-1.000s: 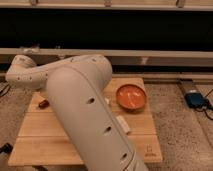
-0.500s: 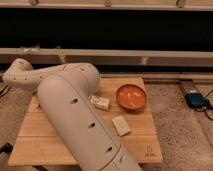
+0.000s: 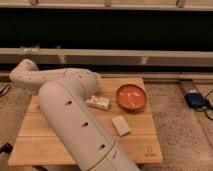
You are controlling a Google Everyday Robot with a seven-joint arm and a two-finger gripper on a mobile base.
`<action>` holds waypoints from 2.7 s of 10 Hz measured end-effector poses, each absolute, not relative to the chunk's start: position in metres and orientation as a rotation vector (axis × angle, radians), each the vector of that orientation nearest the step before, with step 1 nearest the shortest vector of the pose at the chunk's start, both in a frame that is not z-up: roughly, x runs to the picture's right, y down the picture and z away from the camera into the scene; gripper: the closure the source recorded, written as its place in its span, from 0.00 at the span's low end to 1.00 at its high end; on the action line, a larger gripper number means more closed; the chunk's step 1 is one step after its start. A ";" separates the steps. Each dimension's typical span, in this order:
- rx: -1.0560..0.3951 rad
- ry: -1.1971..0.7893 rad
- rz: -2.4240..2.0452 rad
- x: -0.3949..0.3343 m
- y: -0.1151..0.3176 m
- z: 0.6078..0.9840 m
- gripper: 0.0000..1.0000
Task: Place the pepper in the ceramic cup
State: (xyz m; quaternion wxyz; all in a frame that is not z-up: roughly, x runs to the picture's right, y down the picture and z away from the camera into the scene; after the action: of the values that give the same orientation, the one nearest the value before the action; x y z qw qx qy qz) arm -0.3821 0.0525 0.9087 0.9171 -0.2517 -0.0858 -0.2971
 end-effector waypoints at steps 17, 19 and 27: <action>-0.471 -0.323 -0.587 -0.413 0.021 0.905 1.00; -0.417 -0.374 -0.500 -0.414 -0.014 0.883 1.00; -0.236 -0.442 -0.049 -0.309 -0.114 0.843 1.00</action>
State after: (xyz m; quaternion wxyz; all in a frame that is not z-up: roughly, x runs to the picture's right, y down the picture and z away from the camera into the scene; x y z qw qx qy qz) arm -0.3086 -0.1141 0.8433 0.9685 -0.1168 -0.2187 -0.0244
